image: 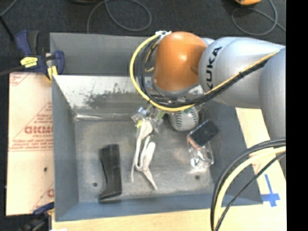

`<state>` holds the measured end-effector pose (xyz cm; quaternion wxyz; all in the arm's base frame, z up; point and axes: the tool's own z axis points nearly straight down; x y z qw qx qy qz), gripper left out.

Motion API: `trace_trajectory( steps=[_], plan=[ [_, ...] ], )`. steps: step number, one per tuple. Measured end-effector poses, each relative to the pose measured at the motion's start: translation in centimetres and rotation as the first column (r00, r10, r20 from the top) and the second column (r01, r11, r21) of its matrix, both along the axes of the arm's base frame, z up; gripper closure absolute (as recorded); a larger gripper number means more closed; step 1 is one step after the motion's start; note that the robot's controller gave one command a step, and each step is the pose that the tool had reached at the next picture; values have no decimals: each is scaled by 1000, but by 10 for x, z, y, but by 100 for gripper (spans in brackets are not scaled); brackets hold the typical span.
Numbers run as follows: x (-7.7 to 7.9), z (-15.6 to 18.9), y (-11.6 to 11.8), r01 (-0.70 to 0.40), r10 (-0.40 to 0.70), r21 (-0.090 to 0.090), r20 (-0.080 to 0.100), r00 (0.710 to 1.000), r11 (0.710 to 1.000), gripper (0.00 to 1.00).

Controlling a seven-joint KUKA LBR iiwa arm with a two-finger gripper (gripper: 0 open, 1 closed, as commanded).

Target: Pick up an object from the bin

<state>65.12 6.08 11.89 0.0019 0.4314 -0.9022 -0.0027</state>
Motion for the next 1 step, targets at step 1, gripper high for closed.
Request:
trace_trajectory(
  steps=[1],
  plan=[
    [2, 20, 0, 1, -1, 0, 9, 1000, 1000, 100]
  ],
)
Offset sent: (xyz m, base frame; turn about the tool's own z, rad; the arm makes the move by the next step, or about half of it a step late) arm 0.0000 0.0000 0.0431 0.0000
